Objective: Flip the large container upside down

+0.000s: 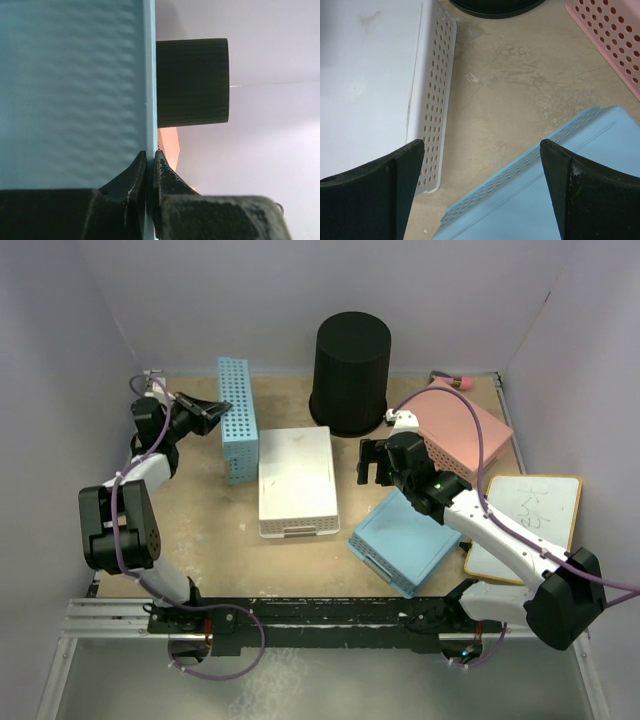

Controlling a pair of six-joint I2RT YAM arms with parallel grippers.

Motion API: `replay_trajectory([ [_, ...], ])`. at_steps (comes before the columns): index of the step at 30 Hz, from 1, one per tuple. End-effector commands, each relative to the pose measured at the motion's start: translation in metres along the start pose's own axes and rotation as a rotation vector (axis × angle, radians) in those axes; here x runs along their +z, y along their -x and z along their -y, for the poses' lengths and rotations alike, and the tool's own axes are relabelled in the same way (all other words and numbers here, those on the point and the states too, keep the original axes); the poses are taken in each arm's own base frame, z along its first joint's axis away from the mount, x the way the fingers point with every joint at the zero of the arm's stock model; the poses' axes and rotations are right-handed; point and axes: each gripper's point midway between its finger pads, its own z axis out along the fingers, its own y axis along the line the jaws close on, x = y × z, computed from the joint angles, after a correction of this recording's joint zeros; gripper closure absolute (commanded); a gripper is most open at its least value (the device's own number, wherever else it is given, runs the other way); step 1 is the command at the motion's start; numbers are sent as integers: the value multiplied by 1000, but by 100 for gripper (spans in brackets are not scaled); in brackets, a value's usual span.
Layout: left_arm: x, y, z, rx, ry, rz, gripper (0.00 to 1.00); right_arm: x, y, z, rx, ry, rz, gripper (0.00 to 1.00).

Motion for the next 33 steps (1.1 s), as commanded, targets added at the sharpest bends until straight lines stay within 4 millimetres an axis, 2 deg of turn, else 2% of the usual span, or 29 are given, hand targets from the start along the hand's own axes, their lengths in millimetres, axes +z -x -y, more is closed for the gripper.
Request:
replay_trajectory([
  [1, -12, 9, -2, 80, 35, 15, 99, -3, 7, 1, 21, 1, 28, 0],
  [7, -45, 29, -47, 158, 322, 70, 78, 0, 8, -2, 21, 12, 26, 0],
  [13, -91, 51, -76, 182, 544, 152, 74, 2, 8, -5, 22, 19, 24, 0],
  [17, -104, 61, -80, 162, 579, 214, 74, 4, 8, -7, 20, 26, 19, 0],
  [22, -110, 71, -83, 116, 568, 261, 74, 5, 9, -8, 19, 29, 19, 0],
  [25, -106, 70, -77, 112, 524, 253, 82, 6, 8, -8, 18, 29, 18, 0],
  [27, -103, 68, -73, 104, 493, 249, 84, 6, 7, -8, 20, 30, 16, 0],
  [30, -103, 68, -74, 106, 495, 251, 79, 7, 7, -9, 20, 34, 12, 0],
  [33, -106, 68, -76, 119, 517, 251, 68, 8, 6, -10, 18, 36, 9, 0],
])
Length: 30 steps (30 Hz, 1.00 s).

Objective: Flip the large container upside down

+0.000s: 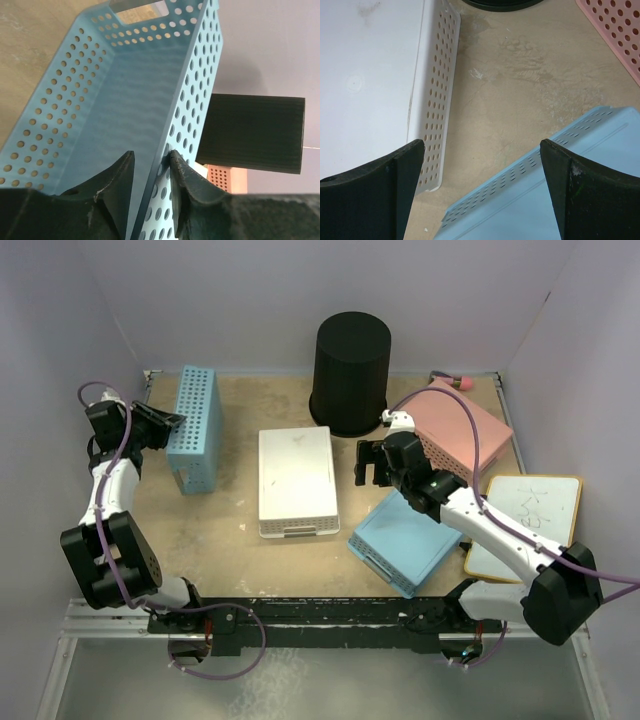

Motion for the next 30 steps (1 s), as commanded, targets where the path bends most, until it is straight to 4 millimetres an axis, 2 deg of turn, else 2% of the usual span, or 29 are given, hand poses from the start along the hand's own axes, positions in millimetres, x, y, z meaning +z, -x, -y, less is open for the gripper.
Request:
replay_trajectory([
  [1, -4, -5, -32, -15, 127, 0, 63, 1, 14, -6, 25, 19, 37, 0],
  [6, -9, 1, -33, 14, 165, 19, 50, 1, 14, -6, 24, 21, 37, 0],
  [10, -20, 14, -29, 63, 205, 70, 48, 1, 14, -7, 25, 24, 35, 0],
  [15, -35, 30, -10, 121, 209, 132, 48, 2, 14, -10, 29, 36, 32, 0],
  [18, -37, 30, -1, 153, 208, 136, 48, 2, 15, -11, 31, 41, 33, 0],
  [22, -36, 27, 0, 160, 205, 126, 50, 2, 15, -11, 35, 43, 32, 0],
  [24, -34, 24, 0, 161, 198, 117, 53, 2, 14, -11, 34, 42, 29, 0],
  [26, -32, 21, 3, 156, 177, 104, 60, 1, 13, -10, 36, 41, 30, 0],
  [30, -23, 13, 15, 122, 98, 73, 87, 1, 13, -11, 38, 43, 28, 0],
])
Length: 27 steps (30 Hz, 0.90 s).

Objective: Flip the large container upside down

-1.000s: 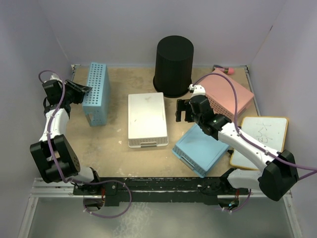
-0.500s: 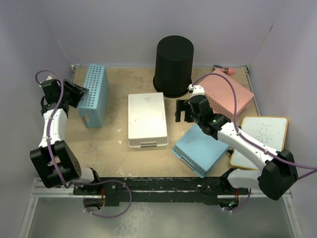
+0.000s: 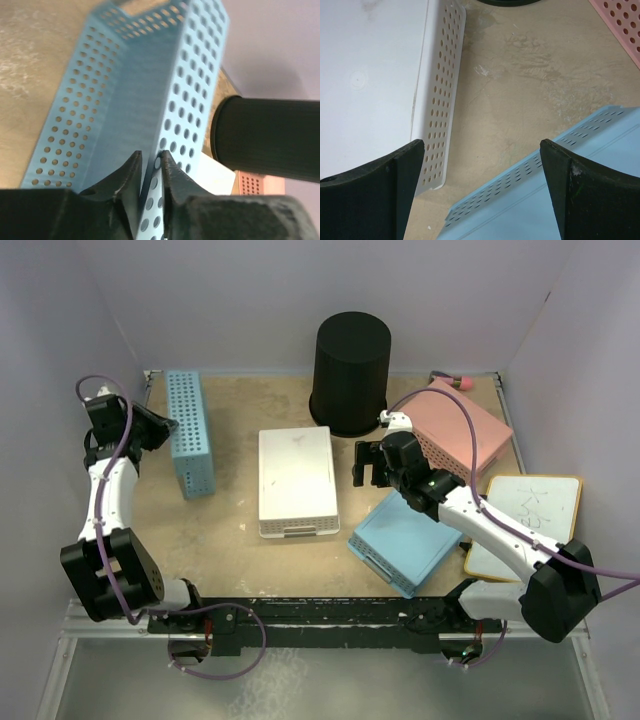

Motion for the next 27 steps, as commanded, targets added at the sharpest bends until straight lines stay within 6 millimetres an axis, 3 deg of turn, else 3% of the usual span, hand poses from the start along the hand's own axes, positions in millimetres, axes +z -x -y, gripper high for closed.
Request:
replay_trajectory([
  [1, -2, 5, 30, -7, -118, 9, 94, -3, 17, -6, 31, 24, 47, 0],
  [2, 0, 4, 38, -23, -151, 7, 100, -3, 18, -6, 33, 24, 48, 0],
  [9, 22, 2, 111, -113, -401, 40, 100, -3, 18, -9, 35, 34, 45, 0],
  [17, 39, 38, 179, -283, -751, 147, 100, -13, 20, -1, 34, 7, 54, 0],
  [21, 54, 50, 183, -335, -830, 193, 100, -17, 18, 2, 43, 1, 53, 0],
  [24, 75, 42, 173, -393, -858, 167, 100, -19, 19, 1, 51, 3, 56, 0],
  [27, 82, 30, 160, -475, -913, 127, 100, -21, 20, 2, 54, 2, 59, 0],
])
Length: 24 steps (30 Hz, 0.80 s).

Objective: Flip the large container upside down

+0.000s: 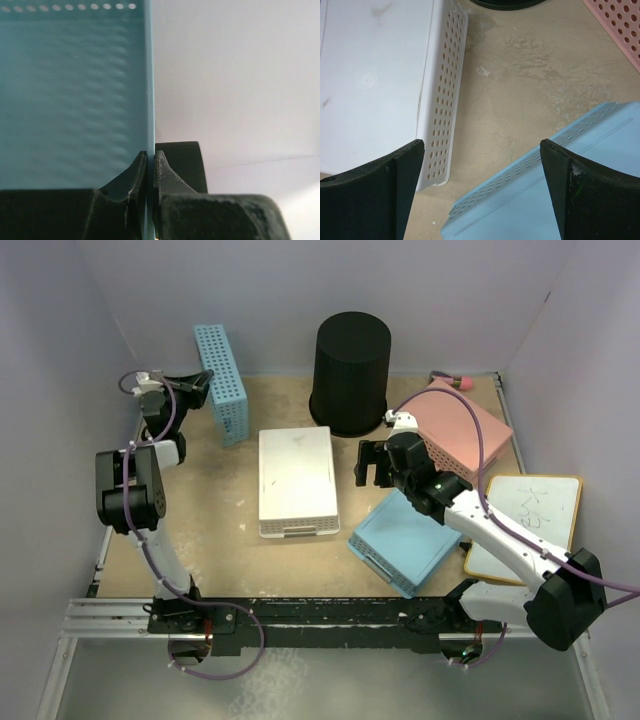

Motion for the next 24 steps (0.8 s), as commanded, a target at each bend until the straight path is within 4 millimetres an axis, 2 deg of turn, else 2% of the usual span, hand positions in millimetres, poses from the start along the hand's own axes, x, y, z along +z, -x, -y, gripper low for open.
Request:
replay_trajectory([
  [1, -7, 7, 50, -81, -287, 19, 100, -9, 15, 1, 32, -5, 42, 0],
  [6, -25, 15, 31, -52, -203, 41, 100, -7, 14, 0, 32, -2, 37, 0],
  [13, -64, 36, -36, -58, 56, 90, 100, 0, 14, -8, 35, 23, 30, 0],
  [15, -71, 41, -47, -77, 81, 93, 100, 2, 15, -10, 33, 30, 28, 0],
  [20, -77, 41, -71, -58, 193, 55, 100, 4, 16, -11, 27, 32, 28, 0],
  [24, -90, 36, -92, -13, 319, 31, 100, 2, 17, -9, 26, 27, 33, 0],
])
